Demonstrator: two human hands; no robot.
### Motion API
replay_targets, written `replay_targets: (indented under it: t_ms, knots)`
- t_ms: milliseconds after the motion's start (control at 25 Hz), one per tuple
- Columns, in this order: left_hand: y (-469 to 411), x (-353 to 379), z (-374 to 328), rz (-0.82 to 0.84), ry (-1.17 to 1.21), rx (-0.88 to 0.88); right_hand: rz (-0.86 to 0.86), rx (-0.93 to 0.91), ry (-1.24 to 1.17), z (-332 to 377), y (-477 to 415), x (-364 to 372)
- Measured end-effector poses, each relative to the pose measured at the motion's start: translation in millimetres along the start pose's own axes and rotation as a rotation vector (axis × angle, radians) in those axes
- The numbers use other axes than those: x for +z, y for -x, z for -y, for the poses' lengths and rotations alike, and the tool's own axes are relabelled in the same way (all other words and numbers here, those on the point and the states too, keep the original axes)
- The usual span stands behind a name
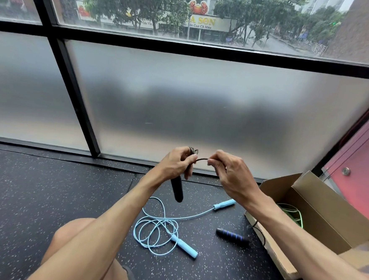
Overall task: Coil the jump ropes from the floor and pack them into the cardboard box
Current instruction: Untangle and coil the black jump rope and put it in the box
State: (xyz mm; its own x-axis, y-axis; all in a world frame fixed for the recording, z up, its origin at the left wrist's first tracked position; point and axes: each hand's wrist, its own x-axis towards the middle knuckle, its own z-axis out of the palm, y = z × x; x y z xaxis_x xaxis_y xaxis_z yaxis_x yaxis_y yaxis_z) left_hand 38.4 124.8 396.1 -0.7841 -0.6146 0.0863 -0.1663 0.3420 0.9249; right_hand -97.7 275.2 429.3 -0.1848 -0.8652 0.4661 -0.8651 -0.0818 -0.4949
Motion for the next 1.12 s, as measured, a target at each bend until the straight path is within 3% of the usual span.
replay_targets:
  t_ms: [200,400,520,640,840,1120]
  knots:
    - [9.5,10.3,-15.4,0.161,0.383,-0.098,-0.114,0.119,-0.097,-10.9,-6.1,-7.7]
    - [14.8,7.6,-27.4,0.389,0.709,-0.156,-0.08,0.255,-0.222,-18.7,-5.2,-2.0]
    - [15.7,8.8,-34.9,0.414,0.939,-0.151,-0.01,0.44,-0.425,-18.0,-5.5,5.4]
    - [14.3,11.1,-38.8,0.304,1.089,-0.117,0.123,0.569,-0.565,-17.0,-3.6,14.3]
    - [9.0,12.3,-36.5,0.006,1.133,-0.07,0.332,0.722,-0.674,-18.1,2.7,14.5]
    - [-0.9,3.7,-25.2,-0.558,0.832,0.001,0.593,0.654,-0.505,-15.0,16.1,14.2]
